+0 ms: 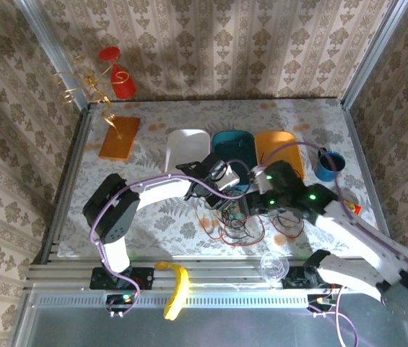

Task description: Untangle the cables

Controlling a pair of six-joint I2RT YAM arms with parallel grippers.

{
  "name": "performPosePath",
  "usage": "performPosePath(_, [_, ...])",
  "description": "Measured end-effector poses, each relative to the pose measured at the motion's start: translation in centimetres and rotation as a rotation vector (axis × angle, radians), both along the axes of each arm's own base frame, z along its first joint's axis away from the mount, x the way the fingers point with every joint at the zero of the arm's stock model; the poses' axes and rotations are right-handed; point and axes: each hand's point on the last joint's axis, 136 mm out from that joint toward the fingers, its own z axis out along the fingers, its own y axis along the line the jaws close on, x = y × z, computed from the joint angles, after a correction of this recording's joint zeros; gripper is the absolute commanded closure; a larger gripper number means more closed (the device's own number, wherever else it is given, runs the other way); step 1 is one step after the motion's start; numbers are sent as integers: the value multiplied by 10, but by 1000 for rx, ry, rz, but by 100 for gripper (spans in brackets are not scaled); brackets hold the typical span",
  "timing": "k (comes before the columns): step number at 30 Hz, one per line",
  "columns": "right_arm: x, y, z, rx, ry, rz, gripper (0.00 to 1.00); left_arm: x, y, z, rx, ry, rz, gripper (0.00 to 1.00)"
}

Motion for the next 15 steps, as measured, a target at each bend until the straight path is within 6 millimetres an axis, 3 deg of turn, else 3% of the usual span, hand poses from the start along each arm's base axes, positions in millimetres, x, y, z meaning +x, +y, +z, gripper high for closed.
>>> performPosePath(4, [-3,19,-28,-56,73,100,41,11,11,3,-15,13,60,27])
performPosePath(11, [12,33,-33,-93,50,174,42,27,32,35,-97,-12,159,25])
performPosePath(15, [19,38,-49,-143,80,209,45,34,41,53,-140,-41,198,25])
